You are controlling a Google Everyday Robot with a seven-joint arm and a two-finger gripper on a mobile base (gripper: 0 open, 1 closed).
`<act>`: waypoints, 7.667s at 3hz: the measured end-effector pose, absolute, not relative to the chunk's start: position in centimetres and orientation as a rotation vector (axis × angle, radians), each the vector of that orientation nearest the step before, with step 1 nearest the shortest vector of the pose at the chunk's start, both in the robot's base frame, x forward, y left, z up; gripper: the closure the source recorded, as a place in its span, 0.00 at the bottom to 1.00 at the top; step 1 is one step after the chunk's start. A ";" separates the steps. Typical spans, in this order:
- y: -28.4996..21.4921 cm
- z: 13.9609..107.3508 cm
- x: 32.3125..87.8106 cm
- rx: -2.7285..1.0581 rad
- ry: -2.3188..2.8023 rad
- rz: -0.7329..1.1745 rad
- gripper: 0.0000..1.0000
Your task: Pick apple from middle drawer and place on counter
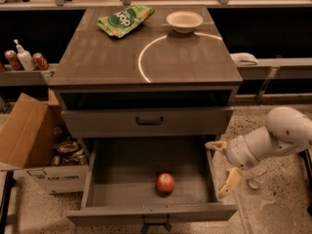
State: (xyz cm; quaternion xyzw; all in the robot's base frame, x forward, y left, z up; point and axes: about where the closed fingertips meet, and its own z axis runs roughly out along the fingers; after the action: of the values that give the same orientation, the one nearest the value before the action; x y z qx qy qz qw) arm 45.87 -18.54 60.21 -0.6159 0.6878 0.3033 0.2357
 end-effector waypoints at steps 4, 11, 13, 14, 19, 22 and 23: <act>-14.2 49.6 51.3 -1.814 1.843 0.750 0.00; -6.1 39.8 54.0 -1.742 1.730 0.759 0.00; -5.6 38.0 53.7 -1.695 1.704 0.824 0.00; -5.4 37.8 53.4 -1.688 1.696 0.829 0.19; -9.8 51.4 50.8 -1.789 1.355 0.959 1.00; -14.6 60.4 49.5 -1.825 1.255 0.883 1.00; -14.4 62.5 49.6 -1.823 1.259 0.830 1.00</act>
Offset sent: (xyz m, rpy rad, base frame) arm 0.0507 0.0268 -0.0881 -0.0348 -0.0313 0.1001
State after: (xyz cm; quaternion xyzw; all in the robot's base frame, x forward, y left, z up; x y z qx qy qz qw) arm 49.65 -14.36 62.51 -0.7133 0.4927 0.3247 0.3782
